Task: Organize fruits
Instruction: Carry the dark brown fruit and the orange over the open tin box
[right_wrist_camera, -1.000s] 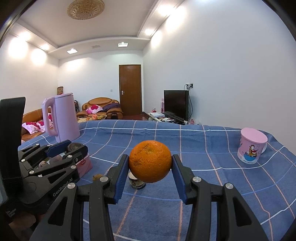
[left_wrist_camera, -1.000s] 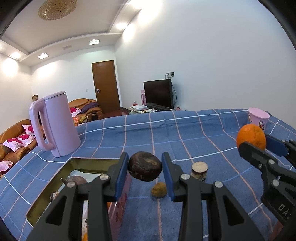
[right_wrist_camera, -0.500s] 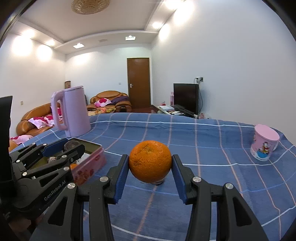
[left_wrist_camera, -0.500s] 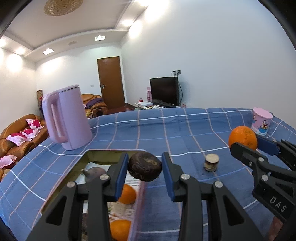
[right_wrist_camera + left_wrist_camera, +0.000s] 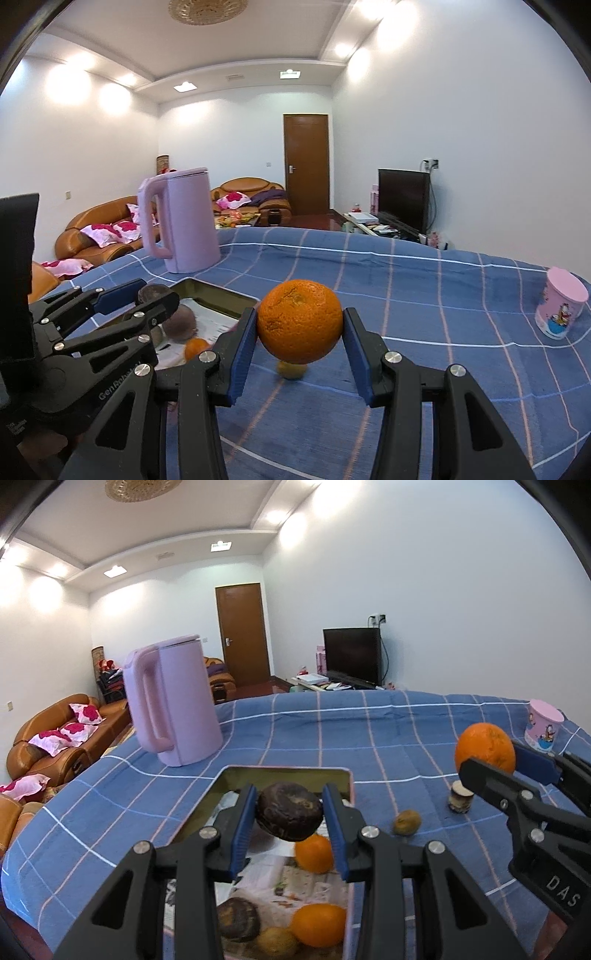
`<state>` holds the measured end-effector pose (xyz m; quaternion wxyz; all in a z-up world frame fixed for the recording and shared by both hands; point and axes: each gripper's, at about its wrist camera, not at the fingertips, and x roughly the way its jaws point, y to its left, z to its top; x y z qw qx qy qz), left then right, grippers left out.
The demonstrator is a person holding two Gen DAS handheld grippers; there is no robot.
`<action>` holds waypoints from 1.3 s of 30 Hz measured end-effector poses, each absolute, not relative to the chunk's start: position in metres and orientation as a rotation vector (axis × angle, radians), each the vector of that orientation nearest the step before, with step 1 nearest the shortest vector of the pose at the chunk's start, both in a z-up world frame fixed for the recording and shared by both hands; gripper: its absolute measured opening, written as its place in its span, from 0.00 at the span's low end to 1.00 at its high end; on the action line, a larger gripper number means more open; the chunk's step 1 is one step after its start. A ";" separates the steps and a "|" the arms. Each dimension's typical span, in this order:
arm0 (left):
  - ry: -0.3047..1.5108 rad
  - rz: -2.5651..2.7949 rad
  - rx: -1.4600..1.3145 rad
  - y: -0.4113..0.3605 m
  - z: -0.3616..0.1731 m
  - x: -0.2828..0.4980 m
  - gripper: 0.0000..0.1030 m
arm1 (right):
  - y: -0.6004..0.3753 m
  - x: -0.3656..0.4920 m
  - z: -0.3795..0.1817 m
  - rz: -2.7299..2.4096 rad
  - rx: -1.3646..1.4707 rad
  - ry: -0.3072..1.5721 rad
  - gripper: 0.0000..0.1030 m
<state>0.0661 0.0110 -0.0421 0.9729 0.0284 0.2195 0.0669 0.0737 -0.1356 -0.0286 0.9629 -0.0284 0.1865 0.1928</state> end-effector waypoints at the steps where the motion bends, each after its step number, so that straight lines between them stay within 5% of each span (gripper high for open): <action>1: 0.444 0.141 0.057 0.014 -0.042 0.065 0.37 | -0.132 0.074 -0.028 0.400 -0.060 0.378 0.47; 39: 0.521 0.273 0.006 0.088 -0.059 0.055 0.37 | -0.043 0.078 -0.035 0.565 -0.134 0.415 0.47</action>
